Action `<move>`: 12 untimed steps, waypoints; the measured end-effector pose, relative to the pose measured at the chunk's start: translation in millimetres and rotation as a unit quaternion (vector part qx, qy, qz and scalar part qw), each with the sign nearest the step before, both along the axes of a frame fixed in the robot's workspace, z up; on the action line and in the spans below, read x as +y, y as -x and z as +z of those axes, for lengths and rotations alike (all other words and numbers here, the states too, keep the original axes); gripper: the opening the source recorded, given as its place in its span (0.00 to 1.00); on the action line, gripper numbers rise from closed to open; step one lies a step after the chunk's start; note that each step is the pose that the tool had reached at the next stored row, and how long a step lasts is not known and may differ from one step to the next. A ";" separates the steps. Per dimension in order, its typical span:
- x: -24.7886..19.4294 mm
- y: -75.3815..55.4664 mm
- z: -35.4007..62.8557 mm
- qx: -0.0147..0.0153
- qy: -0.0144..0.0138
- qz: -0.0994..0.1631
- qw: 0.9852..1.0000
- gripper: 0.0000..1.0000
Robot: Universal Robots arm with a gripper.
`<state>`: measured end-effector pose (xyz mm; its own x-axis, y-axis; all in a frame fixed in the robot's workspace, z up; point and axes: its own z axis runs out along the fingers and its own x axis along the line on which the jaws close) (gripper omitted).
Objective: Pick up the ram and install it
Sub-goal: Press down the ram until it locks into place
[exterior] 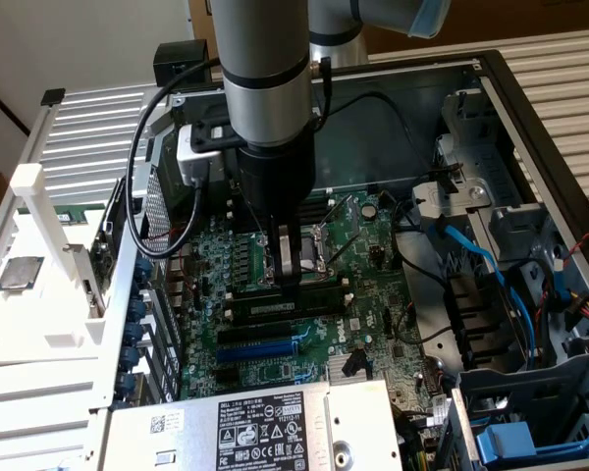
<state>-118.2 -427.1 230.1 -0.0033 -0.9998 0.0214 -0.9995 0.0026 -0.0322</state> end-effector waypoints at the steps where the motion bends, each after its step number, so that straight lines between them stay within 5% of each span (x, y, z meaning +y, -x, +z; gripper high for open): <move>1: -0.5 0.0 0.0 0.000 0.000 0.000 1.000 0.10; 12: -0.7 0.0 -2.5 0.000 0.000 0.000 1.000 0.10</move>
